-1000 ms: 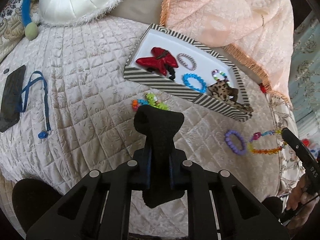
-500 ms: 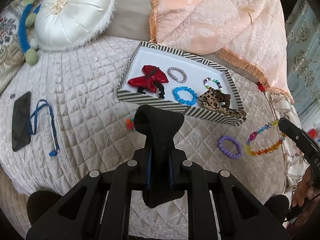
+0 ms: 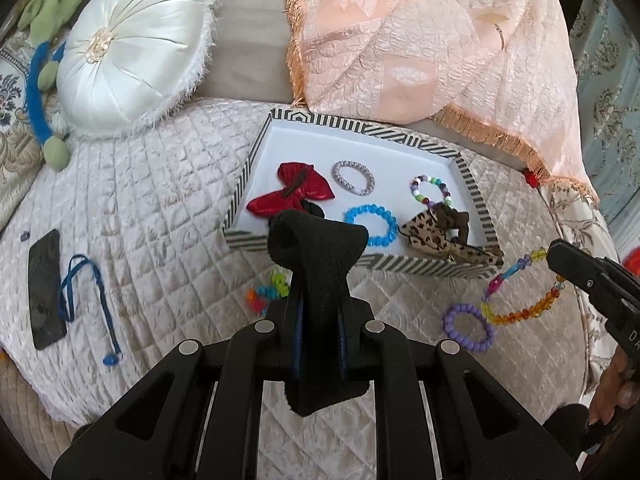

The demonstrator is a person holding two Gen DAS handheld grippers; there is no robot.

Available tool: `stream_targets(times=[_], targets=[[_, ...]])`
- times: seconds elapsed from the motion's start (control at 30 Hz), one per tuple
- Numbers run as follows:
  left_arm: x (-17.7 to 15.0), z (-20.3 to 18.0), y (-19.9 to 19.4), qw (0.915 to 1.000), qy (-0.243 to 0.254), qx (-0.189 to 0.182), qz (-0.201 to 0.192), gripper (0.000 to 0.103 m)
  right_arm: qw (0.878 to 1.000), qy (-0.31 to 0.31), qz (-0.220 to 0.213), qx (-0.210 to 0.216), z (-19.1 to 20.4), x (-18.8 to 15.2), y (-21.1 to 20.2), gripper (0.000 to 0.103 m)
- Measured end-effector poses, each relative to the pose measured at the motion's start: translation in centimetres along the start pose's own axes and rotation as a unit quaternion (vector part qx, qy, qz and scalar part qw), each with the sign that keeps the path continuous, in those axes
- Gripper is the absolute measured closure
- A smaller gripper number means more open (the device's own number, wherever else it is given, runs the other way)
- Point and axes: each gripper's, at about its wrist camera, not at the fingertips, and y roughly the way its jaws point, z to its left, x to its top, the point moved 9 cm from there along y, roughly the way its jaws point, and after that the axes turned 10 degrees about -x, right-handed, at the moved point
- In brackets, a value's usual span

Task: Organize jewelry
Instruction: 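Carry the black bow and orange bracelet into the tray and open both tools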

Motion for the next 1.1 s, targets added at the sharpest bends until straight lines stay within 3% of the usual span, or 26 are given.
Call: stream_targets(times=[0.4,0.7,0.87,1.1], targets=[[4.0,0.5,2.1,0.9999,0.009,0.009,-0.002,0.091,1.000,-0.001,0.013,-0.005,-0.4,2.3,3.3,0.095],[8.3,1.5,4.1,0.9998,0.004,0.018,0.001,0.091,1.000,-0.010,0.003,-0.015,-1.5,6.4,5.2,0.095],[10.8,1.9,6.6,0.9999,-0.002,0.013,0.008,0.091,1.000,-0.012,0.008,-0.019,-2.0,8.3,7.5,0.095],[12.9,3.3,10.9,0.9991,-0.010,0.036,0.020,0.091,0.999,-0.013,0.035,-0.019,-1.9,8.8,12.2,0.095]])
